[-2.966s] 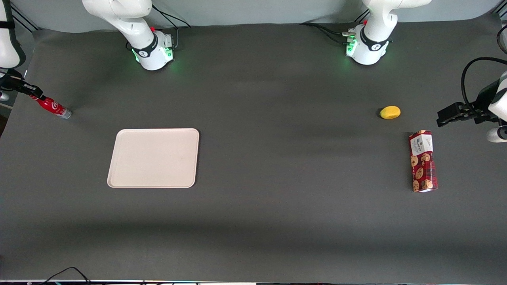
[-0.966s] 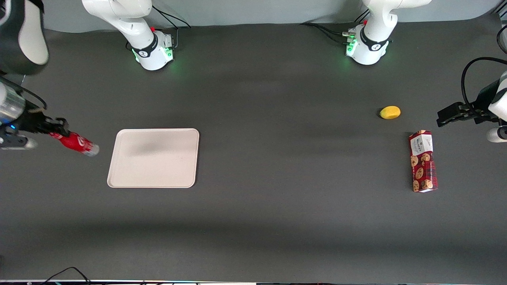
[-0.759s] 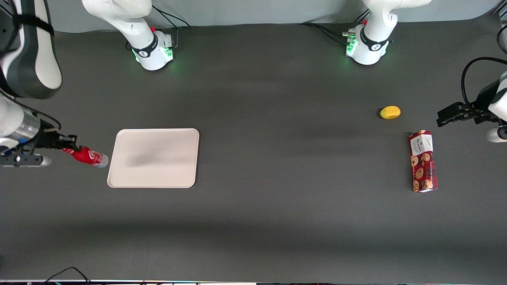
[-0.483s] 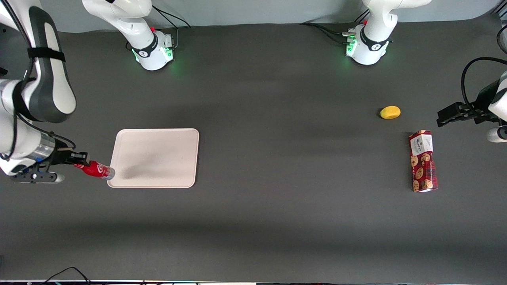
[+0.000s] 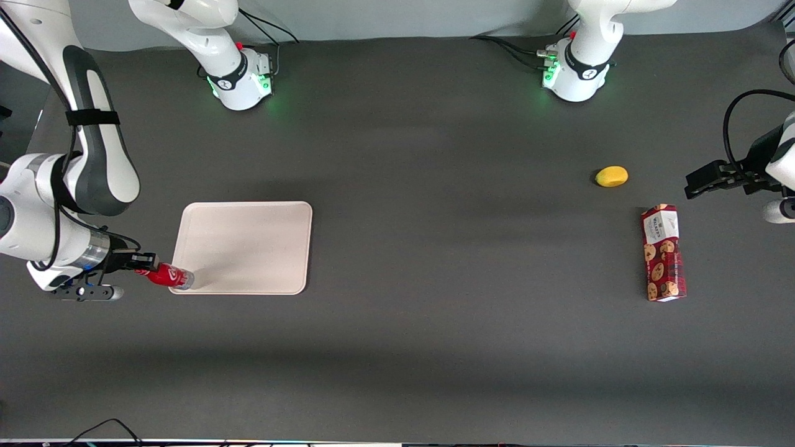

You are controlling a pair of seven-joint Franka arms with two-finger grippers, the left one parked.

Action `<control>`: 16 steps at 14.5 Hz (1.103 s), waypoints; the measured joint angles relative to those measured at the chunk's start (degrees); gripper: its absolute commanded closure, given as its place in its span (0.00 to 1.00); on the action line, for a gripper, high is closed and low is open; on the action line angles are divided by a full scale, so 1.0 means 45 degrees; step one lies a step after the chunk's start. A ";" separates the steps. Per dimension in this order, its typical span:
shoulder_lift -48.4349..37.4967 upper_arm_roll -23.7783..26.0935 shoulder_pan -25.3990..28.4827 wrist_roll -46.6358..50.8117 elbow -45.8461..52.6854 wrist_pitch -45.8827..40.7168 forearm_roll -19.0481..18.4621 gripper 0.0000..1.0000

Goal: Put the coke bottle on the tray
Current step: 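Lift the bottle and carry it with the right gripper to the tray, then lower the bottle onto the tray edge and open the right gripper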

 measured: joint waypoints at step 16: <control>-0.0174 0.0012 0.0001 0.0001 -0.0903 0.0983 0.0022 0.00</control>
